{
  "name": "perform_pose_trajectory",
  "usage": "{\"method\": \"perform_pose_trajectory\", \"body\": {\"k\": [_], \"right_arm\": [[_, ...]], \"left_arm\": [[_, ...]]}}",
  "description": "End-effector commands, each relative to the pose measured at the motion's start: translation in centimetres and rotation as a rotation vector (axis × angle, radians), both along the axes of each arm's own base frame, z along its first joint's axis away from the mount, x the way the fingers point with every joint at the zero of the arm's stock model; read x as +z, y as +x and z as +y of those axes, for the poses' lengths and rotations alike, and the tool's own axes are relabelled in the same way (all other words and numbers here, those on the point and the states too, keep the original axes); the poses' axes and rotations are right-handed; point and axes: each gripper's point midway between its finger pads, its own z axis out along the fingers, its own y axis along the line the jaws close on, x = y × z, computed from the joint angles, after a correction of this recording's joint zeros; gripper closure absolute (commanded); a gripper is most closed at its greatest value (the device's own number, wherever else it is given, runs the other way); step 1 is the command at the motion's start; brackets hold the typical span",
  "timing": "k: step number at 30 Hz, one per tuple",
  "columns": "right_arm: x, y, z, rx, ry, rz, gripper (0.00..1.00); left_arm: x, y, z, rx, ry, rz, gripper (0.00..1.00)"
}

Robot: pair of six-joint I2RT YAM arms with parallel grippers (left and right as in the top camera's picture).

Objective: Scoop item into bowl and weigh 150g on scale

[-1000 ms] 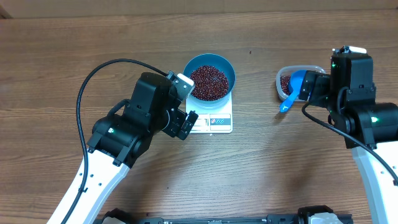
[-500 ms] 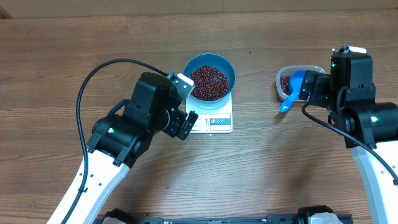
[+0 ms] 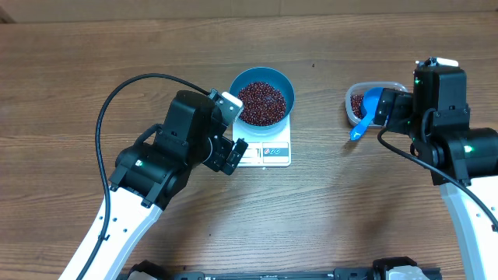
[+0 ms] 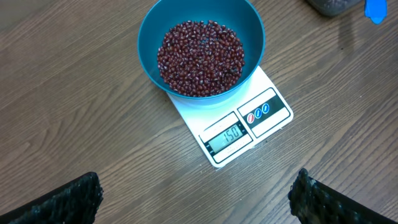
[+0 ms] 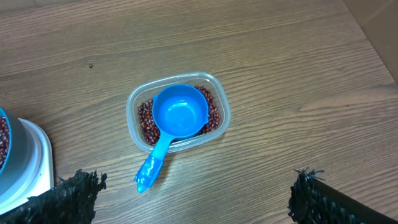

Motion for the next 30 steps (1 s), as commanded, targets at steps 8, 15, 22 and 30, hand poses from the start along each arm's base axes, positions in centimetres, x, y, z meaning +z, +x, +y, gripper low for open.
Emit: {"method": "perform_pose_trajectory", "body": {"k": [8, 15, 22, 30], "right_arm": [[0.9, 0.3, 0.0, 0.008, 0.000, -0.024, 0.00], [0.9, 0.3, 0.0, 0.008, 0.000, -0.024, 0.00], [0.9, 0.3, 0.0, 0.008, 0.000, -0.024, 0.00], [0.9, 0.3, 0.0, 0.008, 0.000, -0.024, 0.00]], "left_arm": [[0.1, -0.8, 0.6, -0.004, 0.020, 0.021, 0.00], [-1.8, -4.7, 2.6, -0.002, 0.022, 0.038, 0.00], [-4.9, -6.9, 4.2, 0.043, -0.113, -0.061, 0.00], [-3.4, -6.3, 4.4, 0.047, -0.390, -0.401, 0.00]]}}
